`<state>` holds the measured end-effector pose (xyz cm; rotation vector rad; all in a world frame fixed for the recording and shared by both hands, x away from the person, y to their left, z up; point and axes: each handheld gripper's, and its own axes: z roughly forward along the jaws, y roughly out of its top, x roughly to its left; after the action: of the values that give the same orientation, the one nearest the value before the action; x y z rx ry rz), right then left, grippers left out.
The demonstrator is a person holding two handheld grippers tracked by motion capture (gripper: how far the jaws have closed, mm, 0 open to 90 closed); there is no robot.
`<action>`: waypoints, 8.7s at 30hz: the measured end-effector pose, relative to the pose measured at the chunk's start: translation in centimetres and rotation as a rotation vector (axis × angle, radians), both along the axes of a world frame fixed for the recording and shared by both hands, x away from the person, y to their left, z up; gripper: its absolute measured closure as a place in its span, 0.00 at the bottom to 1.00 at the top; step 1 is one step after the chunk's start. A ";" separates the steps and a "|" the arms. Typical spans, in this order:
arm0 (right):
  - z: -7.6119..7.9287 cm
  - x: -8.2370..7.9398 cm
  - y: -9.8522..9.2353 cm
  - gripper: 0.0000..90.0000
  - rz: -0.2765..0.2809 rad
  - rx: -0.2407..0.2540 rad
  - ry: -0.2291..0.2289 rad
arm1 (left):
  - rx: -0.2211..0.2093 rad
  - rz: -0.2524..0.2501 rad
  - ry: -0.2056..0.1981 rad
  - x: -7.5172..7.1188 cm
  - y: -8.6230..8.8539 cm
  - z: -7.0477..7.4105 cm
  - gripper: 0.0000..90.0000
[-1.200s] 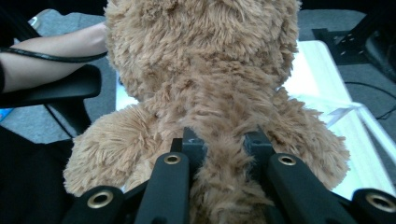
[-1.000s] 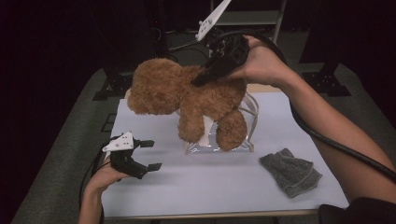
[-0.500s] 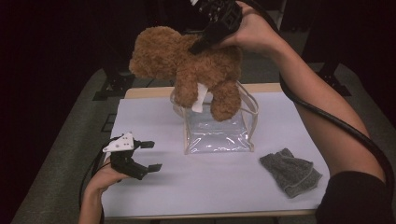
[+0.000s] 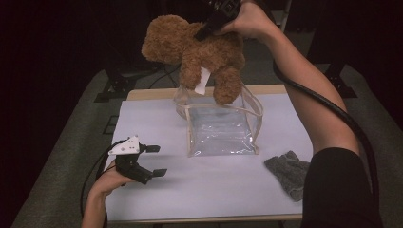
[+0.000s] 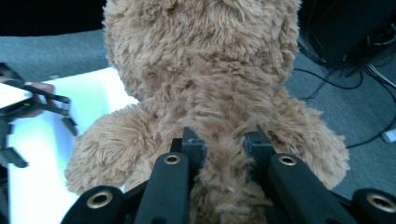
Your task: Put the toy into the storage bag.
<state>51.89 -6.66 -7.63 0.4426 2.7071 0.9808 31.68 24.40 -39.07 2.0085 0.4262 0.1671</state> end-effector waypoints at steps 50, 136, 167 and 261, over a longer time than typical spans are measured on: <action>-9.3 -2.0 -2.5 0.83 -0.039 0.045 0.095 | -0.017 0.003 0.003 -0.5 0.8 0.1 0.10; -21.4 -3.6 -5.2 0.84 -0.096 -0.183 0.238 | -0.018 -0.016 0.007 -0.6 0.6 0.2 0.10; -18.5 -4.5 -7.1 0.51 -0.112 -0.033 0.144 | -0.007 -0.019 0.001 -0.7 0.2 0.3 0.10; -22.0 -13.6 -26.4 0.46 -0.325 0.277 0.179 | 0.009 -0.011 0.026 -1.0 -0.3 -0.4 0.09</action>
<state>38.25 -33.01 -29.58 1.0308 2.5342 1.2716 30.72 24.06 -39.46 2.0236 0.4314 0.1370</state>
